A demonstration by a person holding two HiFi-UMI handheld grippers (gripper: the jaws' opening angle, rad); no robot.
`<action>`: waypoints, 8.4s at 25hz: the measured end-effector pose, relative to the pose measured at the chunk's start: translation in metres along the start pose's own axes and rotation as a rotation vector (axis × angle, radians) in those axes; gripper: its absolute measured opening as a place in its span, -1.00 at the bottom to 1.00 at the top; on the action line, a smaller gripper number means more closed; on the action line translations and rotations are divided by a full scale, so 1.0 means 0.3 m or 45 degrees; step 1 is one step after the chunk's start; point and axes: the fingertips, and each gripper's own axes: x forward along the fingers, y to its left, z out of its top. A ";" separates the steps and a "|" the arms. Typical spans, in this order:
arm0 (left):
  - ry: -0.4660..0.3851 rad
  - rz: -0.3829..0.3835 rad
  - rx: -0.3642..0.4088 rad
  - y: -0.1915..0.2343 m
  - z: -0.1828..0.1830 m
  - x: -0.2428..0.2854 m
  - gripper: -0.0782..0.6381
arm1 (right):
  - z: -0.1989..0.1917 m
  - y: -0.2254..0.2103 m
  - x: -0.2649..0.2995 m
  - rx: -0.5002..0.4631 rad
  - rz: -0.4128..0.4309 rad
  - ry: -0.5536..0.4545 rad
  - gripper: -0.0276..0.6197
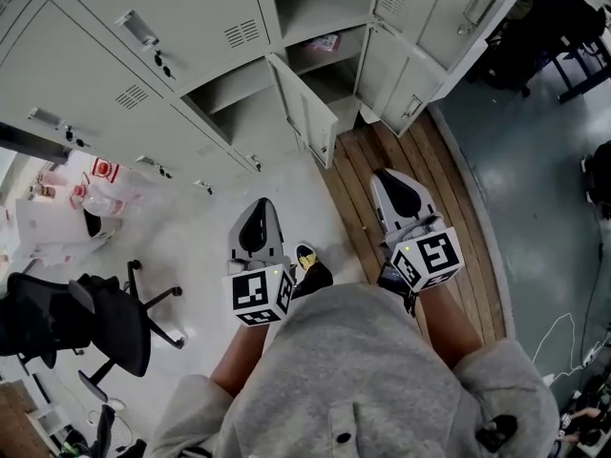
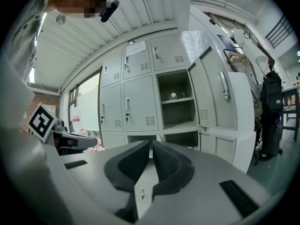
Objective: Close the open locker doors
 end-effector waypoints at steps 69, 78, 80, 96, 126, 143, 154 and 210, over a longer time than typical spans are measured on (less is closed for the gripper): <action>-0.008 -0.084 0.010 -0.018 0.180 0.598 -0.75 | -0.188 -0.988 0.329 0.030 -0.255 0.216 -0.59; -0.023 -0.081 -0.001 0.000 0.176 0.552 -0.75 | -0.200 -0.803 0.389 -0.028 -0.116 0.248 -0.60; -0.026 -0.060 -0.009 0.019 0.172 0.537 -0.75 | -0.201 -0.775 0.400 -0.029 -0.094 0.251 -0.60; -0.037 0.086 -0.035 0.131 0.154 0.451 -0.75 | -0.203 -0.535 0.552 -0.032 0.122 0.254 -0.51; -0.039 0.499 -0.125 0.381 0.134 0.338 -0.75 | -0.182 -0.277 1.134 -0.183 0.446 0.216 -0.71; -0.029 0.548 -0.135 0.414 0.127 0.315 -0.75 | -0.189 -0.309 1.262 -0.214 0.370 0.230 -0.73; -0.026 0.510 -0.123 0.414 0.129 0.311 -0.75 | -0.176 -0.327 1.257 -0.231 0.319 0.237 -0.74; -0.063 0.166 -0.053 0.428 0.044 -0.021 -0.75 | -0.107 -0.166 0.445 -0.092 0.011 0.089 -0.74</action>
